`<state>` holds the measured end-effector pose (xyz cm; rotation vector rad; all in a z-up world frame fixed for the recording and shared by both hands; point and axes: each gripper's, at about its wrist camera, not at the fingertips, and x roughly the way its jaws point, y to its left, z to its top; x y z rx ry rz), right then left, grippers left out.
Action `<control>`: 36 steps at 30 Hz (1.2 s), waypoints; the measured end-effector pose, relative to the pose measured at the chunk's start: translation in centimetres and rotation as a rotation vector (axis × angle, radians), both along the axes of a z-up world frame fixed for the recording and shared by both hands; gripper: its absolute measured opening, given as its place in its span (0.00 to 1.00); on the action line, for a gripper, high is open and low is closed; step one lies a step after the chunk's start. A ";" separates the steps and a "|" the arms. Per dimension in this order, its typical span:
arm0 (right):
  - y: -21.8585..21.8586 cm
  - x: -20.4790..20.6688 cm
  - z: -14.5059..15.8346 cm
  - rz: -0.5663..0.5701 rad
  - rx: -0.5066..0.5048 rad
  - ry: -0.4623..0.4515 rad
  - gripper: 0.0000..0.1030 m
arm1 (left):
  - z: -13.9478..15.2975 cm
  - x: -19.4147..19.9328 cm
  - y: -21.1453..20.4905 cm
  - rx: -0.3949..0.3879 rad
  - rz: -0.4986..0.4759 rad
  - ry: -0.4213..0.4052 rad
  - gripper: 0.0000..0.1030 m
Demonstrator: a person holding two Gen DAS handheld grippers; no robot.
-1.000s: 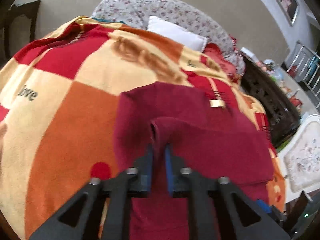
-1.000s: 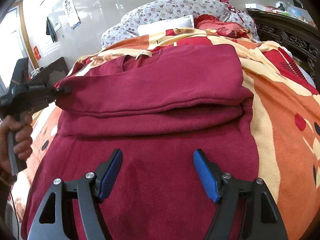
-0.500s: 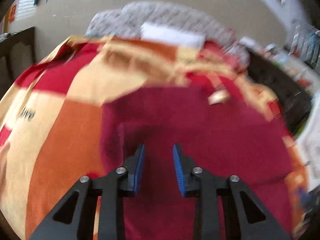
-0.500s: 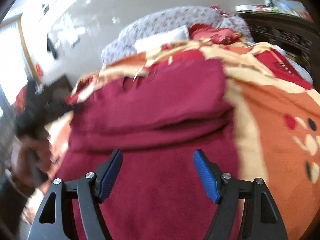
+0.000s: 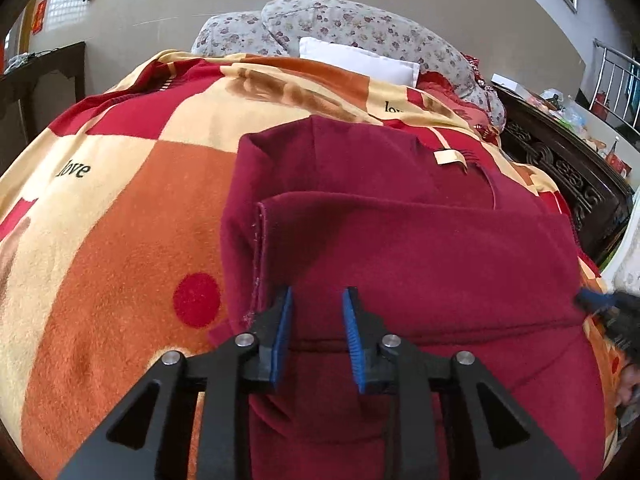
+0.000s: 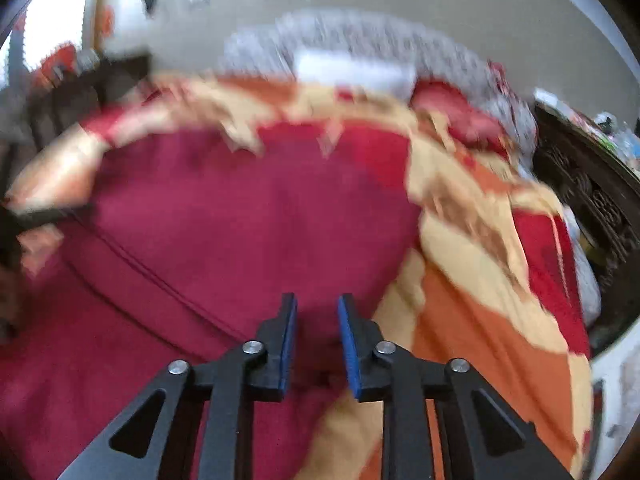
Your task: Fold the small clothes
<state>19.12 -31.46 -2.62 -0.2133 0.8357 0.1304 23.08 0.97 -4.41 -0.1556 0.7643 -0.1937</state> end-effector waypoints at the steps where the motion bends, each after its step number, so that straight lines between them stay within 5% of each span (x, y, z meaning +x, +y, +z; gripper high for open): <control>1: -0.6 -0.7 -0.6 0.011 0.031 -0.037 0.20 | 0.0 -0.1 -0.1 0.006 -0.001 -0.001 0.25; 5: -1.8 -1.4 -0.9 -0.018 0.102 -0.060 0.25 | 0.1 -0.1 -0.6 0.023 -0.013 -0.006 0.33; 7: -2.5 -0.6 -1.2 -0.071 0.143 0.022 0.60 | 0.2 -0.1 -0.7 0.024 -0.026 -0.009 0.38; 9: -4.0 0.6 -0.7 -0.133 0.240 0.122 0.69 | 0.2 -0.1 -0.9 0.032 -0.029 -0.010 0.39; 12: -3.9 -0.2 3.6 -0.139 0.193 -0.062 0.48 | 0.2 -0.1 -1.2 0.048 -0.022 -0.017 0.40; 16: -2.0 1.7 7.0 -0.094 0.185 -0.178 0.48 | 0.2 0.0 -1.3 0.061 -0.018 -0.020 0.40; 20: -0.1 5.5 5.8 -0.099 0.116 -0.154 0.46 | 0.2 0.0 -1.0 0.030 -0.020 -0.018 0.41; 23: 0.2 8.6 1.8 -0.117 0.072 -0.010 0.44 | 0.1 0.1 -0.8 0.008 -0.022 -0.019 0.41; 26: -0.2 8.1 0.5 -0.131 0.076 -0.038 0.48 | 0.1 0.3 -0.6 -0.004 -0.022 -0.017 0.40; 29: -1.2 8.6 0.8 -0.148 0.144 0.047 0.55 | 0.1 0.3 -0.4 -0.013 -0.022 -0.017 0.40; 31: -0.5 9.0 2.0 -0.145 0.096 0.096 0.58 | 0.1 0.4 -0.2 -0.020 -0.022 -0.016 0.41; 35: 2.7 5.8 6.9 -0.140 0.130 -0.085 0.62 | 0.2 0.2 0.0 -0.045 -0.032 -0.026 0.44; 36: 3.5 5.3 7.3 -0.132 0.151 -0.094 0.73 | 0.3 0.1 0.1 -0.050 -0.031 -0.033 0.44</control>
